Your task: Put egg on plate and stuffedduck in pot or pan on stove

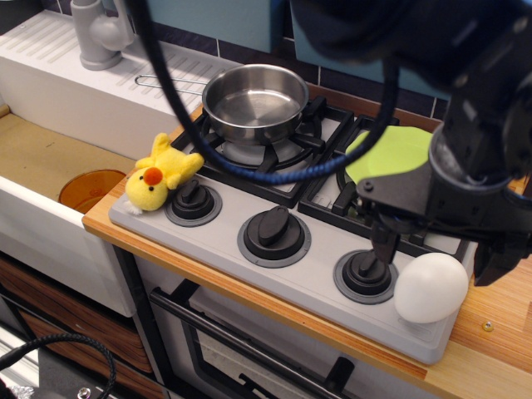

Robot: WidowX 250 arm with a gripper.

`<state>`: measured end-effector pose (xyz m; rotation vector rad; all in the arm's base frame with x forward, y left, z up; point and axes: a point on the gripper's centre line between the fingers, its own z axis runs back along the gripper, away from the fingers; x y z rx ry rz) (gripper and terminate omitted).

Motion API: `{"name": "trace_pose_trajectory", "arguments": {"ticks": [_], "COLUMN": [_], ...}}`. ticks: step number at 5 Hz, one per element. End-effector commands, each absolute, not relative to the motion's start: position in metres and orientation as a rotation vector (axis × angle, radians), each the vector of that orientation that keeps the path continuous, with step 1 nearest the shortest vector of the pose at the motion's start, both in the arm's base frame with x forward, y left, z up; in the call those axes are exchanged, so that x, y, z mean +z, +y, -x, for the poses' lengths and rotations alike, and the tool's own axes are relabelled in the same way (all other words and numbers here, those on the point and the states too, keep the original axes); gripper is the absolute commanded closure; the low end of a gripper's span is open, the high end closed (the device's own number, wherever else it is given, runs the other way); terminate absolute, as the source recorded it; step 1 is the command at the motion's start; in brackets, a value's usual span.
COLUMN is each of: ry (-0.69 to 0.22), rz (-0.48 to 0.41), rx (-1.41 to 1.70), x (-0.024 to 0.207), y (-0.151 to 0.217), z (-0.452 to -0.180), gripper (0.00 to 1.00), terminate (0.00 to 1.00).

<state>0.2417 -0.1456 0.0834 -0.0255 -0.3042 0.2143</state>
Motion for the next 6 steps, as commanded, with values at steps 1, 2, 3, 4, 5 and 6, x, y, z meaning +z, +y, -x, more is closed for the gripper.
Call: {"name": "trace_pose_trajectory", "arguments": {"ticks": [1,2,3,4,5,6], "ry": [-0.352,-0.364,-0.380,-0.392,-0.397,-0.399], "rz": [0.061,0.066,0.064,0.054,0.049,0.045], "rx": [0.212,0.210,0.210,0.213,0.219,0.226], "x": [0.0736,0.0682,0.0643,0.0636,0.0645,0.0652], "y": [-0.1514,-0.1506,-0.1506,-0.1518,-0.1544,-0.1584], "z": [-0.2564,-0.2597,-0.2609,-0.2611,-0.2598,-0.2578], "gripper": [0.00,0.00,0.00,0.00,0.00,0.00], "terminate": [0.00,0.00,0.00,0.00,0.00,0.00]}}
